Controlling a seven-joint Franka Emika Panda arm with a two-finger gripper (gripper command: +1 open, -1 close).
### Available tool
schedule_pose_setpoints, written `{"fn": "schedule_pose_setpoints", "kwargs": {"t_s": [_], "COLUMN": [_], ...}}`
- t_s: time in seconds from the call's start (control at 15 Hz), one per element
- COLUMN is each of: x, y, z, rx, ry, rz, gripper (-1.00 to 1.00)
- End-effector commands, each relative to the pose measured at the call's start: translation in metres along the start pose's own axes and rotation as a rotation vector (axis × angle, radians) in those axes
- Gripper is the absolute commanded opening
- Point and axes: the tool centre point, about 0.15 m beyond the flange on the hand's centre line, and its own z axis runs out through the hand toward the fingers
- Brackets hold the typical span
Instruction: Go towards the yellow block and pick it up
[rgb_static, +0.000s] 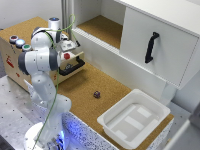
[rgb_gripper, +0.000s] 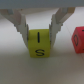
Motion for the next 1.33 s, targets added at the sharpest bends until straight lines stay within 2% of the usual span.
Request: {"fn": "schedule_pose_setpoints", "kwargs": {"t_s": [0.0,0.27,0.47,0.6,0.8,0.93,1.27], "x": [-0.012,0.006,-0.002,-0.014,-0.041,-0.067,-0.131], "y": [-0.005,-0.001,0.016,0.032,0.047,0.054,0.061], "z": [-0.033,-0.071,-0.084,-0.1,-0.123,-0.13,-0.116], "rx": [-0.055,-0.093,-0.098,-0.144,-0.2,-0.216,-0.173], "ry": [0.113,0.102,0.118,0.13,0.153,0.162,0.183], "rz": [0.004,-0.029,0.053,0.132,0.23,0.3,0.422], "gripper": [-1.0,-1.0,-1.0,-1.0,-1.0,-1.0,-1.0]}}
